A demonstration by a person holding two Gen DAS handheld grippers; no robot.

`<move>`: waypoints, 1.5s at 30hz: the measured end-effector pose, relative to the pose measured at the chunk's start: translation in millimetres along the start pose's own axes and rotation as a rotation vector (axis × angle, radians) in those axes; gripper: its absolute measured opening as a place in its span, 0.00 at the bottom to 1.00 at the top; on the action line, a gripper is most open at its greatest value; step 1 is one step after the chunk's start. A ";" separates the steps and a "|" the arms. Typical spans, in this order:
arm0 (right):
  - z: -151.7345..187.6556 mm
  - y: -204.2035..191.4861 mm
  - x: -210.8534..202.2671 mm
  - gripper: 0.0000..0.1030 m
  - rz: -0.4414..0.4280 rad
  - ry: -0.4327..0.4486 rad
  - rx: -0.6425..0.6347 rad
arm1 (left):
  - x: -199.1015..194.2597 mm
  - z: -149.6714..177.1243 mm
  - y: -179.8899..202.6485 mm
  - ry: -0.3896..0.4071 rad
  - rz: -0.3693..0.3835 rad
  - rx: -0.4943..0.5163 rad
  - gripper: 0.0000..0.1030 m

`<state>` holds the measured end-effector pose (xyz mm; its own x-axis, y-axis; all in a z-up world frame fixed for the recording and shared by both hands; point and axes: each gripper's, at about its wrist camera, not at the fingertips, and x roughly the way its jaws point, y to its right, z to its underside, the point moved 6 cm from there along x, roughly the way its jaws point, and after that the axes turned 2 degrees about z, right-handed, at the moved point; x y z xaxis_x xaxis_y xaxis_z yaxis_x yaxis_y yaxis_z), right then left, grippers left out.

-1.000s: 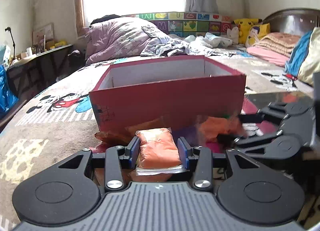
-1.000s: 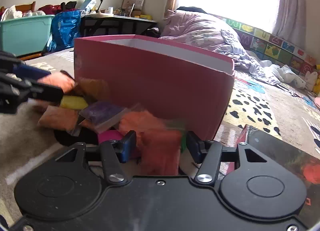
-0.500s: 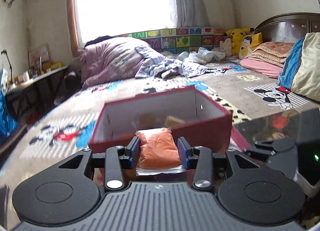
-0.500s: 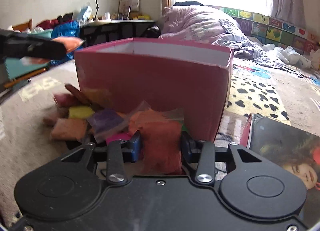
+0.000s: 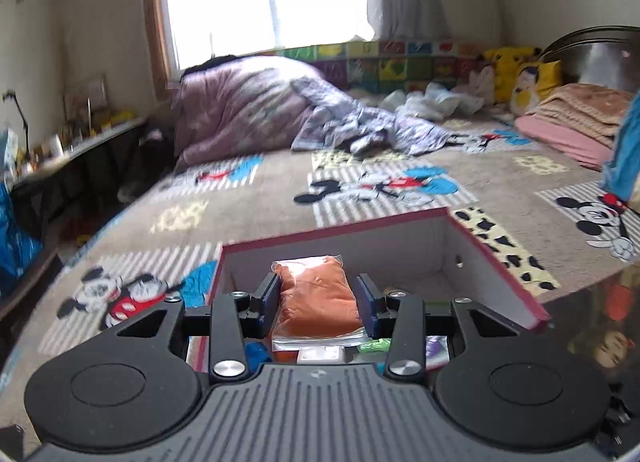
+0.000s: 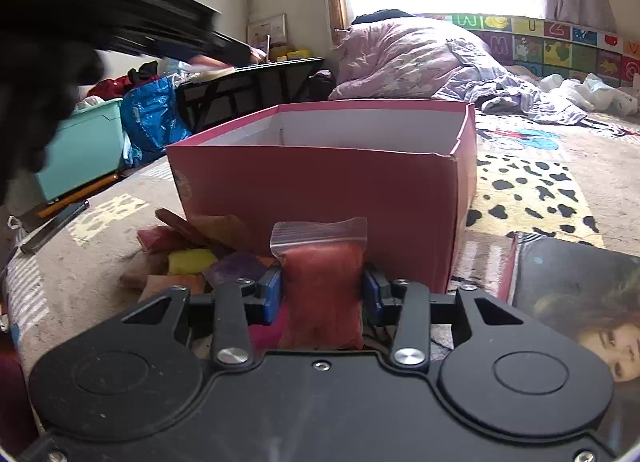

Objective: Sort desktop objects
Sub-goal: 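Carry the orange bag into the box and release it while the right gripper holds the red bag, then withdraw the open left gripper from the box while the right gripper carries the red bag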

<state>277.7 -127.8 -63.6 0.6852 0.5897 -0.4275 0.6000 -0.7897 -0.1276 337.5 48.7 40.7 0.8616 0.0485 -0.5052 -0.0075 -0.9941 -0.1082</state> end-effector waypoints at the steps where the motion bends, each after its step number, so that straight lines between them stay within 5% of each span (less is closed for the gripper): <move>1: -0.3 -0.1 -0.1 0.39 -0.005 0.001 0.003 | 10.0 1.0 -2.8 -0.021 0.000 -0.014 0.39; 10: 0.7 -0.6 5.1 0.39 -0.035 -0.016 0.025 | 82.6 18.1 -5.9 -0.184 -0.032 -0.032 0.39; 19: 2.9 -0.6 8.6 0.39 -0.053 -0.033 0.033 | 108.2 18.2 -13.5 -0.256 -0.077 -0.045 0.39; 22: 3.7 0.0 9.2 0.39 -0.055 -0.036 0.033 | 110.7 19.8 -15.0 -0.278 -0.082 -0.051 0.48; 28: 5.3 1.4 10.3 0.39 -0.054 -0.045 0.035 | 84.9 14.6 -13.6 -0.210 -0.105 -0.036 0.53; 37: 10.3 5.7 6.5 0.39 -0.029 -0.042 0.057 | -21.0 18.5 2.2 -0.038 -0.091 -0.006 0.56; 39: 11.7 6.6 5.2 0.39 -0.023 -0.041 0.064 | -42.0 27.9 3.5 -0.034 -0.092 -0.008 0.65; 45: 17.6 9.8 -2.6 0.39 -0.002 -0.035 0.092 | -74.8 82.6 7.0 -0.103 -0.065 -0.083 0.69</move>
